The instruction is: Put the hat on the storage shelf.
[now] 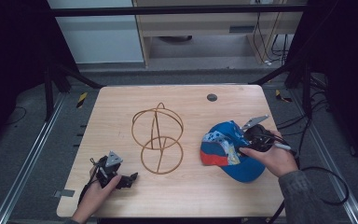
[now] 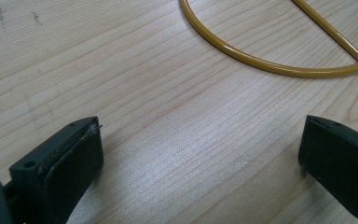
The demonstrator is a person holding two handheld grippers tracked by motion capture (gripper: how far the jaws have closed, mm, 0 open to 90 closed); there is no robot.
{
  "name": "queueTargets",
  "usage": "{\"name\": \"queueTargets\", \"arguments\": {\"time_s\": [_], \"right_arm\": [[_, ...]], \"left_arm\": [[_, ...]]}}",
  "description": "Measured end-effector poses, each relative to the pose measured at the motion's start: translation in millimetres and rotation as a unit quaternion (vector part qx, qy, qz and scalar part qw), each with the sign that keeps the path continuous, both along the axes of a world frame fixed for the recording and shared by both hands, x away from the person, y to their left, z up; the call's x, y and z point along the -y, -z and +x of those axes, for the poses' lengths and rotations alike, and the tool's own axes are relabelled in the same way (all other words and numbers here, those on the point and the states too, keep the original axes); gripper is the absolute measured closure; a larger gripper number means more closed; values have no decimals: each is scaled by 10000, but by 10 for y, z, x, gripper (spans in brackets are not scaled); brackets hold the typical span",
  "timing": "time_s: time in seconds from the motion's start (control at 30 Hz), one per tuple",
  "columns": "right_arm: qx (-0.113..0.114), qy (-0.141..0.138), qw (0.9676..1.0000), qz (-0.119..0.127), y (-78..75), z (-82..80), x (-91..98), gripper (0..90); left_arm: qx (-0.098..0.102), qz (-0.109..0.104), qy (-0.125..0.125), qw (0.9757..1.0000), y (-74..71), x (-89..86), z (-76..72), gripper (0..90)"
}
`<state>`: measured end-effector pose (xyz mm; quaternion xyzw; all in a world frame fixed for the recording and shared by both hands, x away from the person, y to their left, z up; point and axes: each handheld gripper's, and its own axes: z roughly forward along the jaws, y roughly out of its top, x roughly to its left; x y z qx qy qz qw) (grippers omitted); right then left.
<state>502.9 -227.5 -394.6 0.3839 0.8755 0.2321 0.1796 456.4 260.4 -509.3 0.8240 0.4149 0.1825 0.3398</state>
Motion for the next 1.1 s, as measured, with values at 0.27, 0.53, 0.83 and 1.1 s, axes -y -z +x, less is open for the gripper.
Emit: {"name": "queueTargets", "arguments": {"time_s": [0.27, 0.53, 0.83, 1.1], "right_arm": [[-331, -117, 9994, -58, 70, 197, -142, 239], [-529, -84, 9985, -140, 161, 311, -177, 381], [-781, -125, 9968, -134, 198, 369, -169, 791], [-752, -239, 9968, -112, 74, 366, -174, 896]], "left_arm": [[0, 2, 1, 10000, 0, 0, 0, 0], [-1, 1, 1, 10000, 0, 0, 0, 0], [-10, -8, 5, 10000, 0, 1, 0, 0], [-2, 1, 4, 10000, 0, 0, 1, 0]]}}
